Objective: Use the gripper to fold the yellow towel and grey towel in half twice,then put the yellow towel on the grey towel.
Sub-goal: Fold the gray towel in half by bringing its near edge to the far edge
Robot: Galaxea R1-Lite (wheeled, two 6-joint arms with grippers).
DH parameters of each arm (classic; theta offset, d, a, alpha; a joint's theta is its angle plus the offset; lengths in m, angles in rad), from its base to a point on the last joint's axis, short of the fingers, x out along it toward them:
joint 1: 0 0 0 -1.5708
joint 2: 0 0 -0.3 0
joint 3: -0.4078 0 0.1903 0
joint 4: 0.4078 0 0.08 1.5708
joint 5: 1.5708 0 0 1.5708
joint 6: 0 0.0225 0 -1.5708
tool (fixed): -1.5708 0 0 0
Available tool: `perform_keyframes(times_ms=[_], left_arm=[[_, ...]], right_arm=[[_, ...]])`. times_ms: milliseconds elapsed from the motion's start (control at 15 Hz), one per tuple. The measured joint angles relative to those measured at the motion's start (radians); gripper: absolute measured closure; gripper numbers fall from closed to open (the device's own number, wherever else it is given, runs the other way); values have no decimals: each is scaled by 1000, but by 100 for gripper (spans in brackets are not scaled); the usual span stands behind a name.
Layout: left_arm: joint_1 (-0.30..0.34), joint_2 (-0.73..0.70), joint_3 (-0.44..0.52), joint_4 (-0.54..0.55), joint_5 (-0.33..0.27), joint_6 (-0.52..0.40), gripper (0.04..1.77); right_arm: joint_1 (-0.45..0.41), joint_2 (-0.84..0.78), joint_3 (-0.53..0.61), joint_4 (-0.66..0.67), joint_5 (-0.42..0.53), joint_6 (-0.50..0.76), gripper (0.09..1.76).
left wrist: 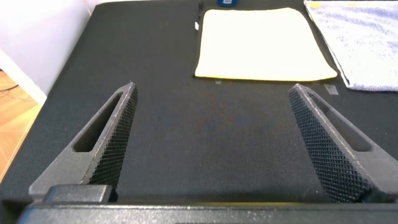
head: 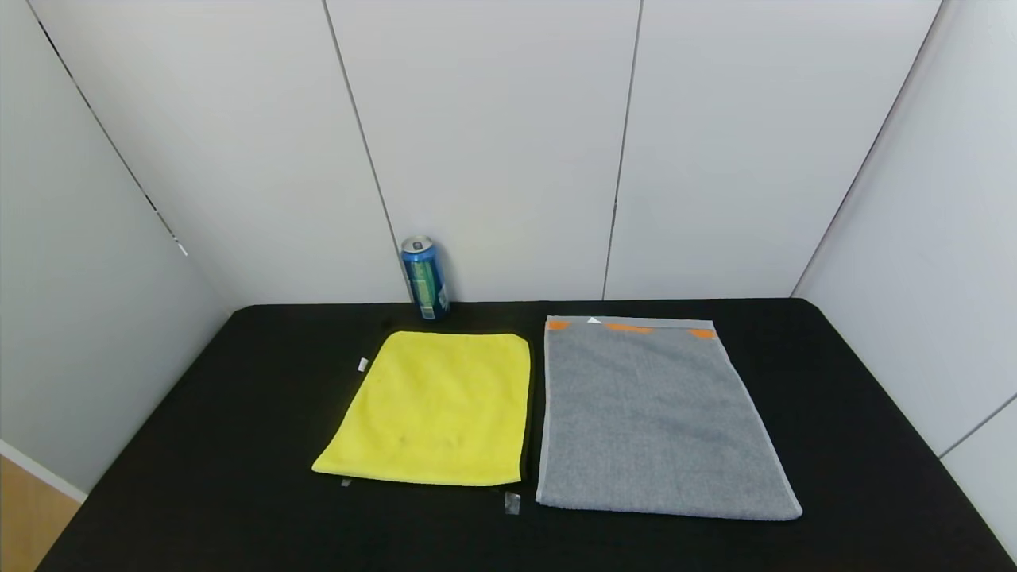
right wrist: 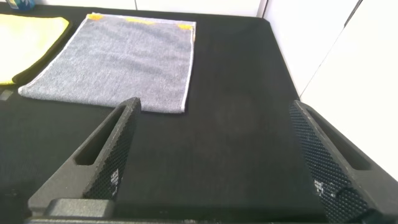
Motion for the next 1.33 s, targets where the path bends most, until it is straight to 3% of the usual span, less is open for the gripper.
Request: perform_keyframes(times_ms=[1133,1333], left_arm=[[0,0,0,-5,7,-36,9],[0,0,0,-6,7,-29,9]], right_arm=[[0,0,0,0,-3,13,14],[0,0,-32,6,0,64,14]])
